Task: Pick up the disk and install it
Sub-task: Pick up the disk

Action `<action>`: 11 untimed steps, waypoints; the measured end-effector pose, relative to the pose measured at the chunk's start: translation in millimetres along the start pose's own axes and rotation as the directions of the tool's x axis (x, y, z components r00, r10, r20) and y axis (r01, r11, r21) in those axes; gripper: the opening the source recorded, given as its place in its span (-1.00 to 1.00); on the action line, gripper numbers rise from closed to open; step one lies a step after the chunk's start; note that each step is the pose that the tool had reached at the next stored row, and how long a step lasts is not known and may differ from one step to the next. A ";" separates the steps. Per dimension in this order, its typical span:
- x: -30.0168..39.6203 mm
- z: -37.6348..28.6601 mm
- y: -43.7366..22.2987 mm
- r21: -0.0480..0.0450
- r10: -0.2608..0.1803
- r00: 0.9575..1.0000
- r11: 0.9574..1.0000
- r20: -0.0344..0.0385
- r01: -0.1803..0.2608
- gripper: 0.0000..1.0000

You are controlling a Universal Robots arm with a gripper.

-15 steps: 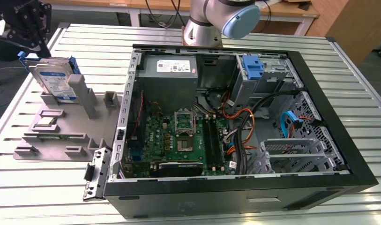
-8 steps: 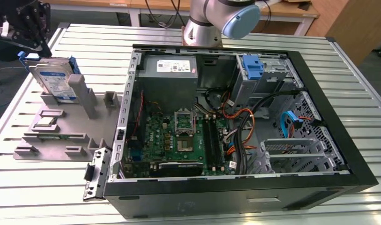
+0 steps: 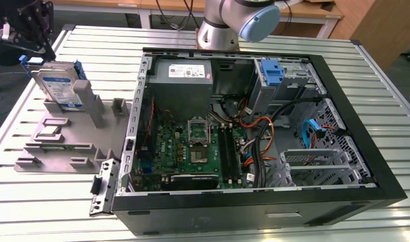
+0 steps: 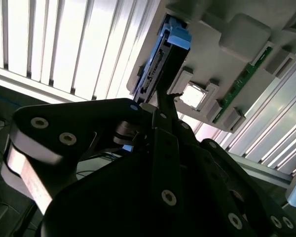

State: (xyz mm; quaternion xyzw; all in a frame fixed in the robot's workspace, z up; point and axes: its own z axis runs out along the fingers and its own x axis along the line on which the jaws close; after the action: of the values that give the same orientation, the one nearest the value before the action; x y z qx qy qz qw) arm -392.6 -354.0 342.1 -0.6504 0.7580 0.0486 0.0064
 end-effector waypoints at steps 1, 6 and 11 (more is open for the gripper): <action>0.2 0.4 0.8 0.000 0.000 1.000 1.000 0.000 0.000 -0.79; 0.7 2.5 2.8 0.000 -0.002 1.000 1.000 0.000 0.002 -0.79; 0.7 2.8 2.8 0.000 -0.002 1.000 1.000 0.000 0.002 -0.79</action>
State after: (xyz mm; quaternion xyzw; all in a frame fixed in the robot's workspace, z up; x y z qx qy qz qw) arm -395.7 -354.0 339.5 -0.6512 0.7573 0.0487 0.0064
